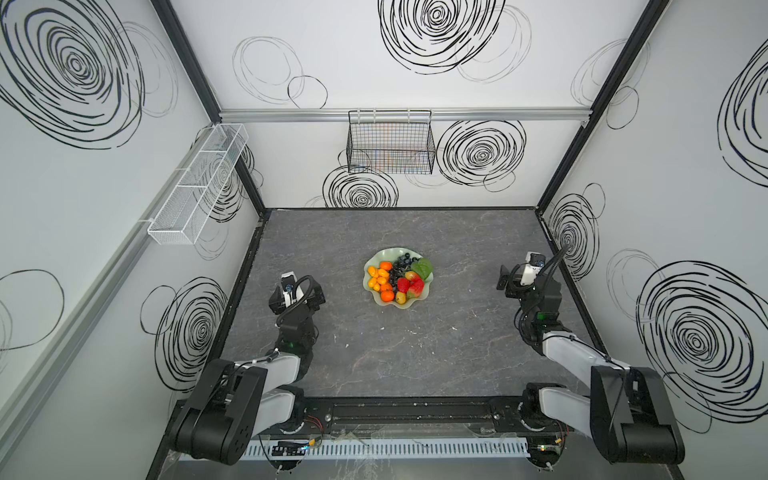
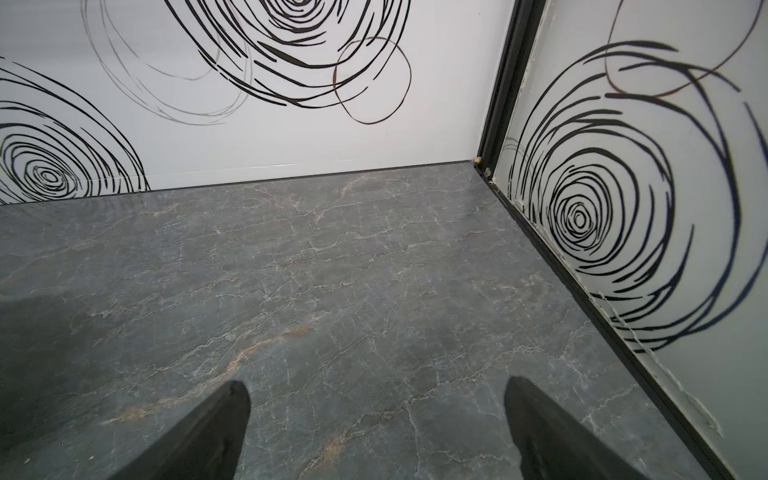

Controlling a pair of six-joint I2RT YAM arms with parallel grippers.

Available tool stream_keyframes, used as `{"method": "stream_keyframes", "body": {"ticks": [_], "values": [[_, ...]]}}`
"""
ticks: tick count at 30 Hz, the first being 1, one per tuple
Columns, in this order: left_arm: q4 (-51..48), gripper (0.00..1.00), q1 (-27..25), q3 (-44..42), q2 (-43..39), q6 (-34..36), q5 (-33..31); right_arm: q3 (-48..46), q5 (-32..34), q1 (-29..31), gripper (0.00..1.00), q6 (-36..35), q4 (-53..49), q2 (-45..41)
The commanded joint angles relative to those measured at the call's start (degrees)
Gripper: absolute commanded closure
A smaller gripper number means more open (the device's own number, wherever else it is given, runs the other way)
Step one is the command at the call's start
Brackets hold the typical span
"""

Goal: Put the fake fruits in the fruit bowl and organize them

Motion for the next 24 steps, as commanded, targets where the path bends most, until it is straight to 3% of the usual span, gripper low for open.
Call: {"method": "stream_keyframes", "body": {"ticks": [1, 6, 11, 13, 24], "values": [[7.9, 0.01, 2.7, 1.3, 2.1, 1.3, 7.3, -0.1, -6.8, -3.0, 0.00, 2.6, 9.9, 3.3], [17.5, 0.01, 6.2, 0.1, 8.8, -0.4, 13.1, -1.6, -10.2, -3.2, 0.00, 1.4, 16.1, 7.2], [20.1, 0.01, 5.8, 2.4, 15.8, 2.6, 20.4, -0.3, -10.5, -2.8, 0.00, 0.6, 13.6, 7.3], [10.7, 0.01, 5.9, 5.1, 13.3, 1.9, 18.6, 0.0, -10.1, -2.6, 0.00, 0.5, 13.2, 7.4], [11.6, 0.01, 4.4, 5.7, 14.3, 2.8, 16.5, 0.0, -9.7, -2.3, 0.00, 0.5, 13.0, 7.4]]}}
